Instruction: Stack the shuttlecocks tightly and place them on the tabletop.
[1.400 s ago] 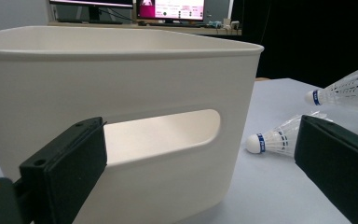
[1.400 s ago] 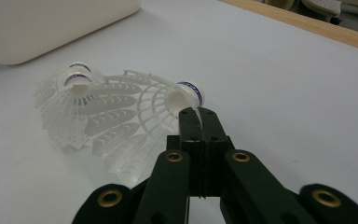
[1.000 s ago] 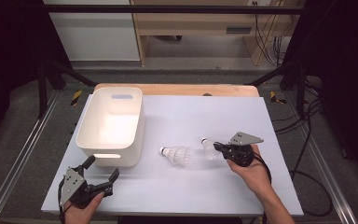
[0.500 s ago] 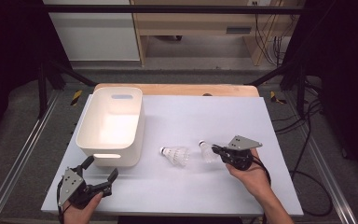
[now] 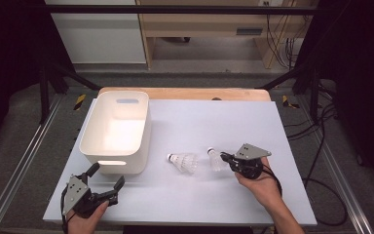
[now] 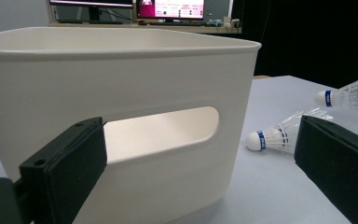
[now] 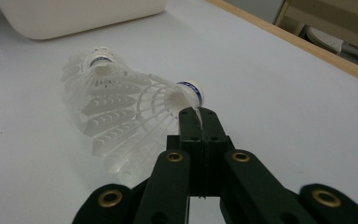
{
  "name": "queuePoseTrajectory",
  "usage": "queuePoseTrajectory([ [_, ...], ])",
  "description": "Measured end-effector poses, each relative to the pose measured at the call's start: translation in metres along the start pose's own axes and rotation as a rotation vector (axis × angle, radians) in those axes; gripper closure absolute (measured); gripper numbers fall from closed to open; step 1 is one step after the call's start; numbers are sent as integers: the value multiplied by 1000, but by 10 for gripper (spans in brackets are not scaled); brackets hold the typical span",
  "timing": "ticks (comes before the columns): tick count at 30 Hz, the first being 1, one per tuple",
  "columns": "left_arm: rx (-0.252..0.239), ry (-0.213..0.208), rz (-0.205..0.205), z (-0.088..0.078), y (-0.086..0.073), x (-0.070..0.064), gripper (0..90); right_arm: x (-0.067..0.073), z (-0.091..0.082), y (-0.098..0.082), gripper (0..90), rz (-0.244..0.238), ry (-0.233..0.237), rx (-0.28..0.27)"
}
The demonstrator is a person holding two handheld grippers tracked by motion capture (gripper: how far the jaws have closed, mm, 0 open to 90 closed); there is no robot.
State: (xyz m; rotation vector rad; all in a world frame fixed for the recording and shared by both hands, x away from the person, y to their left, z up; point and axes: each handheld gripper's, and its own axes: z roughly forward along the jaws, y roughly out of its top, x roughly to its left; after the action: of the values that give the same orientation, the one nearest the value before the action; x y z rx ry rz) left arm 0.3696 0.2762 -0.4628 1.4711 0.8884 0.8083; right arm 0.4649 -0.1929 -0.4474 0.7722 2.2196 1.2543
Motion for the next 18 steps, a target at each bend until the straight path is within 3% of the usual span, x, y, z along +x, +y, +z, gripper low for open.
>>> queuePoseTrajectory([
  [18,-2,5,-1,-2,0,1,23,8,3,-1,900,-20,49,-8],
])
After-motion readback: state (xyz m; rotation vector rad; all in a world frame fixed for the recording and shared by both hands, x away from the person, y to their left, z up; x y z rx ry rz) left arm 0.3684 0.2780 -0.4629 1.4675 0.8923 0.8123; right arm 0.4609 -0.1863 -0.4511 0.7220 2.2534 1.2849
